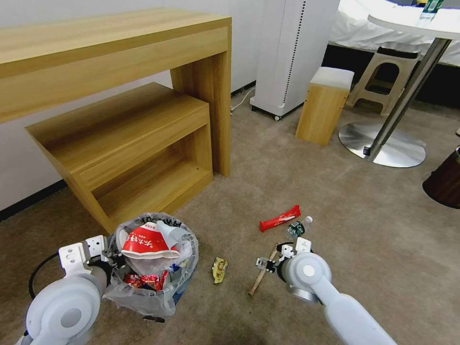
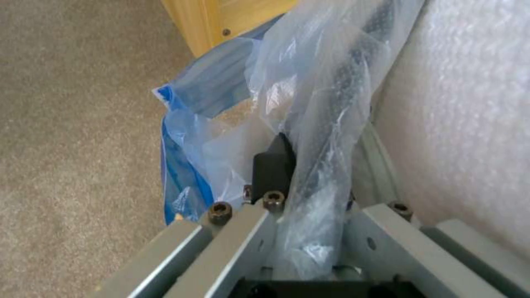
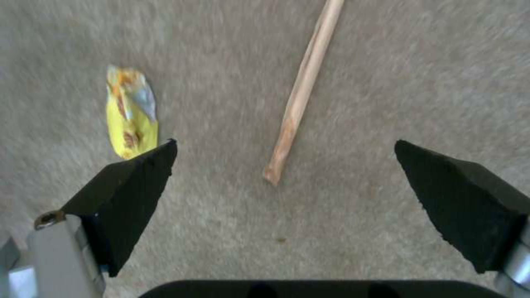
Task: Pick up the trash bin and place the garbage on the floor into it.
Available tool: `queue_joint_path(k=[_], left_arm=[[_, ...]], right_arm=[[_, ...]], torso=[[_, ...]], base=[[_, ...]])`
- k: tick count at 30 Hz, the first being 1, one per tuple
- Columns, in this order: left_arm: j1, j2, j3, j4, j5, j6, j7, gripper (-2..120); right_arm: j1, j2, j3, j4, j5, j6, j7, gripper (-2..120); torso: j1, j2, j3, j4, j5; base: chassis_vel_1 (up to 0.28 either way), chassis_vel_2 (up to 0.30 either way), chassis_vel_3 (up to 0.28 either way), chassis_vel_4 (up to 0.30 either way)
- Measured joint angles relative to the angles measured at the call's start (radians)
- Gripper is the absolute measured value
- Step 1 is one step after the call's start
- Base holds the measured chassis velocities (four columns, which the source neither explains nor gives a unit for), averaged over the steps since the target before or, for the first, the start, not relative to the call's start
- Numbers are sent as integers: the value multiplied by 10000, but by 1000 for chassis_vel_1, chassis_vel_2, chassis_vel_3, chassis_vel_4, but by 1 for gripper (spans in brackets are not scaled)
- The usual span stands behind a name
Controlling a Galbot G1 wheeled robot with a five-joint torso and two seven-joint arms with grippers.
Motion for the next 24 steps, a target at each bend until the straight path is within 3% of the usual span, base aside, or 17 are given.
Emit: queue_joint_path(k=[16, 24], left_arm=[[-36, -82, 23, 35, 121, -8, 132, 0], [-29, -83, 16, 3, 134, -10, 133, 0]], right_arm=[[872, 1282, -490, -2621, -1119, -197, -64, 100], [960, 1532, -491, -3306, -1640, -98, -385, 100]], torso=[[0, 0, 0, 0, 1], [0, 0, 0, 0, 1]], base=[[0, 0, 0, 0], [0, 0, 0, 0]])
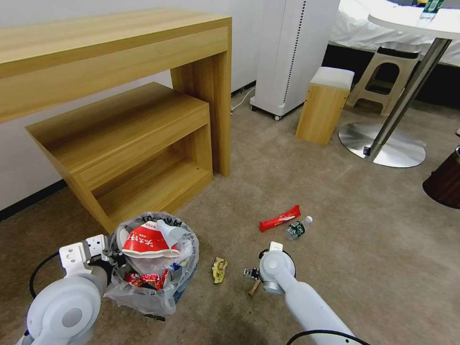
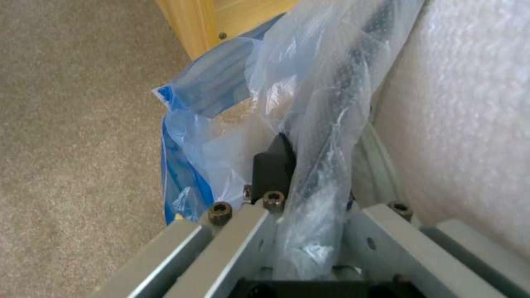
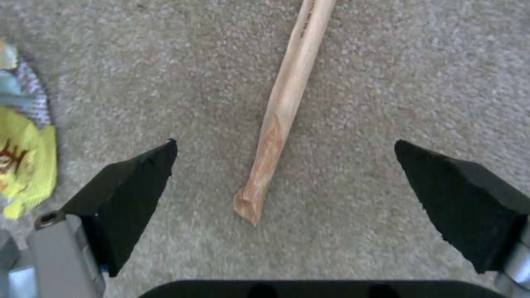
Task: Pick up the trash bin and place the garbage on the floor into it.
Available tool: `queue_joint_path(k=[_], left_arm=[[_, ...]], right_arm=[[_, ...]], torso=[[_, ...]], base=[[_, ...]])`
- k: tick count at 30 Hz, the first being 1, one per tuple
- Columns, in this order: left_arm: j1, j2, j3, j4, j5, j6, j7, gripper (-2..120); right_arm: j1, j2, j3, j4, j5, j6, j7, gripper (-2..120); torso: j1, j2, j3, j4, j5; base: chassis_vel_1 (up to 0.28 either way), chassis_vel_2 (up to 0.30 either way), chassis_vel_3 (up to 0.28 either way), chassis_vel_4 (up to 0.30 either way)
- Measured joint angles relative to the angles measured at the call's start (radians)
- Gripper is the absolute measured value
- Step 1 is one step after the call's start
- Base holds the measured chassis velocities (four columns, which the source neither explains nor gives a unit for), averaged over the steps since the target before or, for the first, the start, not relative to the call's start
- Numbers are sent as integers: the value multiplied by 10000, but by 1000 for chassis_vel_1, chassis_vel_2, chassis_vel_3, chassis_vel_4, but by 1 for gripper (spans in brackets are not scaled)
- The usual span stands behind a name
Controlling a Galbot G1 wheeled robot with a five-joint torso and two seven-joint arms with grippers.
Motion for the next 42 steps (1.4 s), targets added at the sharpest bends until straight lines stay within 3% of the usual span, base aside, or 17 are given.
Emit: queue_joint_path(k=[25, 36, 38, 42], left_arm=[[-29, -49, 94, 120, 196, -17, 110, 0], [-31, -66, 103, 135, 223, -17, 121, 0], [-28, -50, 105, 139, 232, -17, 130, 0], [-27, -37, 105, 151, 237, -20, 131, 0]], right_arm=[[557, 732, 313, -1480, -1203, -40, -1147, 100], [554, 697, 424, -1673, -1505, -36, -1378, 70], [511, 659, 465, -1716, -1628, -22, -1470, 52], [502, 639, 470, -1721, -1672, -23, -1520, 48]], torso=[[0, 0, 0, 0, 0], [0, 0, 0, 0, 1], [-1, 0, 0, 0, 1], [0, 0, -1, 0, 1]], base=[[0, 0, 0, 0], [0, 0, 0, 0], [0, 0, 0, 0], [0, 0, 0, 0]])
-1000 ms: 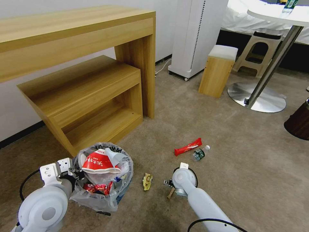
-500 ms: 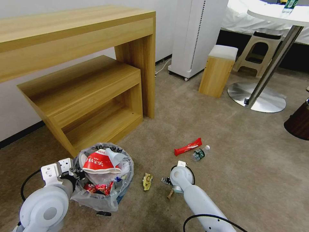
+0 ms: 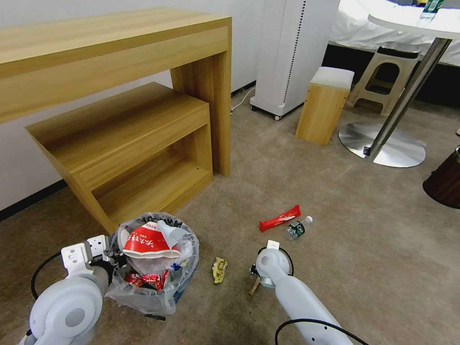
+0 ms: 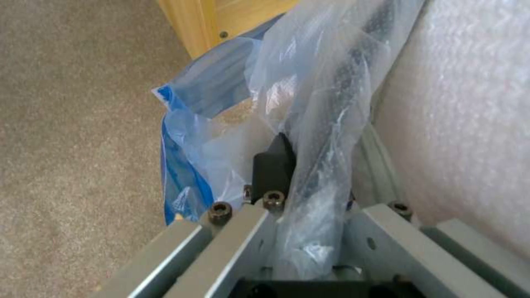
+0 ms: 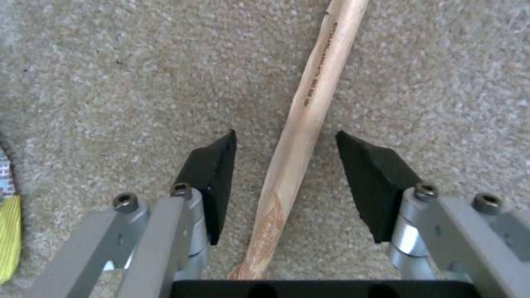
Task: Pick up the trash bin and place the garbage on the floor into it.
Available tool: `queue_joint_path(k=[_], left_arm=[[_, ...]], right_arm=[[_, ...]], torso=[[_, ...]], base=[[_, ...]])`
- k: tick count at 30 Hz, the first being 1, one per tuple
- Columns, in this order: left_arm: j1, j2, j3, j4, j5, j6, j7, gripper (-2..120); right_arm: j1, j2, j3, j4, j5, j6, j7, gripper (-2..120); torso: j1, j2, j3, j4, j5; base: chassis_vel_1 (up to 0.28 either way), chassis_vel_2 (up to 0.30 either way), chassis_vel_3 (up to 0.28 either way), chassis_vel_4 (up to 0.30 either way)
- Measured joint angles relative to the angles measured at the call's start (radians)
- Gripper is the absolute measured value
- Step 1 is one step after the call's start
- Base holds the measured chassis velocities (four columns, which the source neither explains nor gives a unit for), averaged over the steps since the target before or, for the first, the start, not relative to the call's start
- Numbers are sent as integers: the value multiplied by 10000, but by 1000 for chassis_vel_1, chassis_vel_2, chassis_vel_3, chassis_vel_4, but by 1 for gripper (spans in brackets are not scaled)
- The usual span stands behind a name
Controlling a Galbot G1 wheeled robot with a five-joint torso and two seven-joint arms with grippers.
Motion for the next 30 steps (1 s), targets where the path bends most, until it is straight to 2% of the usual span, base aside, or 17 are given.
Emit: queue_joint_path(k=[4, 6, 18, 22, 24, 25, 27, 30], left_arm=[[15, 1, 8, 3, 12, -5, 6, 0], [19, 1, 12, -3, 12, -7, 8, 0], [22, 2, 6, -6, 12, -17, 17, 0], [2, 6, 10, 3, 12, -21, 21, 0], [-12, 6, 32, 32, 19, -21, 25, 0], [-12, 6, 32, 32, 19, -21, 25, 0], [-35, 3, 60, 41, 25, -21, 30, 0], [-43, -2, 70, 44, 26, -21, 34, 0]], right_arm=[[8, 13, 0, -67, -128, -1, -54, 45], [33, 33, 1, -180, -224, 4, -116, 38], [131, 158, 42, -480, -564, 37, -335, 37], [131, 165, 75, -531, -682, 66, -430, 32], [99, 125, 87, -522, -737, 90, -466, 23], [99, 125, 87, -522, -737, 90, -466, 23], [64, 86, 96, -512, -797, 114, -511, 15], [39, 53, 99, -493, -837, 132, -558, 13]], torso=[[0, 0, -1, 0, 0], [0, 1, -1, 0, 0], [-3, 2, -3, -1, -3], [-3, 3, -4, -1, -4], [-3, 3, -2, -1, -4], [-3, 3, -2, -1, -4], [-2, 3, -1, -2, -3], [-2, 2, 0, 3, 2]], base=[[0, 0, 0, 0], [0, 0, 0, 0], [0, 0, 0, 0], [0, 0, 0, 0], [0, 0, 0, 0], [0, 0, 0, 0], [0, 0, 0, 0], [0, 0, 0, 0]])
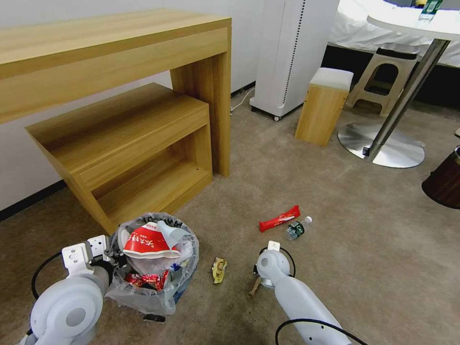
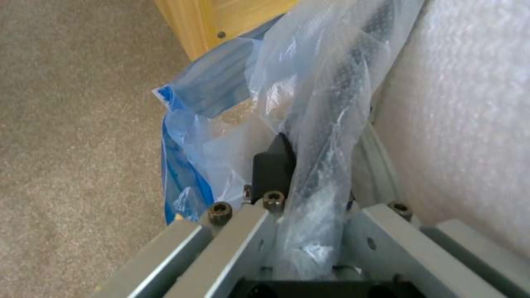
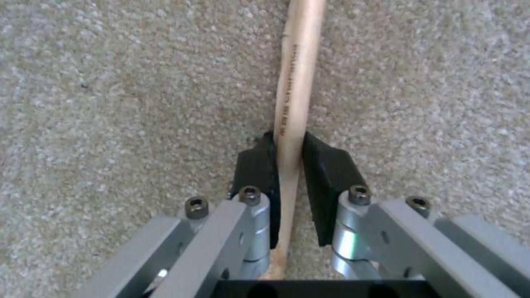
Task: Pick up the trash bin and place the garbage on the floor into it.
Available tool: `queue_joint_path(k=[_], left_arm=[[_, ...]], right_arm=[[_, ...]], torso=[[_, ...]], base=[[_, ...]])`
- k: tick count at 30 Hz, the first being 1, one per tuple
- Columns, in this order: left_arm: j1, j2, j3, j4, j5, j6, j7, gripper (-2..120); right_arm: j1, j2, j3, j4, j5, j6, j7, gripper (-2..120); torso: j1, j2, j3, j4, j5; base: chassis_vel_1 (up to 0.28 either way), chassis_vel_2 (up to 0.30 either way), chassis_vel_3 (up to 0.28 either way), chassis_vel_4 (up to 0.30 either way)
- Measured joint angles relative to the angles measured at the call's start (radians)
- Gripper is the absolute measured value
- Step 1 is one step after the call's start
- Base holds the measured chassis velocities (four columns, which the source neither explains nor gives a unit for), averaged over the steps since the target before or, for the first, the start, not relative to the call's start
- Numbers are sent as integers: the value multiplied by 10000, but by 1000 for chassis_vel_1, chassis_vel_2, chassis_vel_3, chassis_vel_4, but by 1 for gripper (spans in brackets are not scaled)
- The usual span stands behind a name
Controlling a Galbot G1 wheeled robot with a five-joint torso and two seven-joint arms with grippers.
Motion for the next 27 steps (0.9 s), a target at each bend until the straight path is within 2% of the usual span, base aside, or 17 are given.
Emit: queue_joint_path(k=[8, 16, 18, 22, 26, 27], left_arm=[[8, -11, 6, -5, 17, -1, 2, 0], [14, -7, 14, -41, 35, -1, 7, 0], [-4, 12, 38, -49, 26, 0, 6, 0], [-31, 16, 98, -51, 15, 3, 6, 0], [-100, 22, 215, -74, -37, 19, 119, 0], [-100, 22, 215, -74, -37, 19, 119, 0]], right_arm=[[-134, -116, -78, 169, -313, 41, -117, 14], [-407, -503, -88, 993, -537, 85, -99, 14], [-630, -930, -67, 1975, -523, 304, -278, 14], [-811, -1339, -19, 2871, -538, 575, -588, 14], [-1072, -2411, 137, 4542, -850, 1411, -1742, 11], [-1072, -2411, 137, 4542, -850, 1411, -1742, 11]], torso=[[2, -1, 2, 5, 8], [4, -3, 3, -5, -2], [4, -3, 3, -3, -3], [4, -2, 1, -4, -2], [3, -3, 1, -4, -1], [3, -3, 1, -4, -1]], base=[[0, 0, 0, 0], [0, 0, 0, 0], [0, 0, 0, 0], [0, 0, 0, 0], [0, 0, 0, 0], [0, 0, 0, 0]])
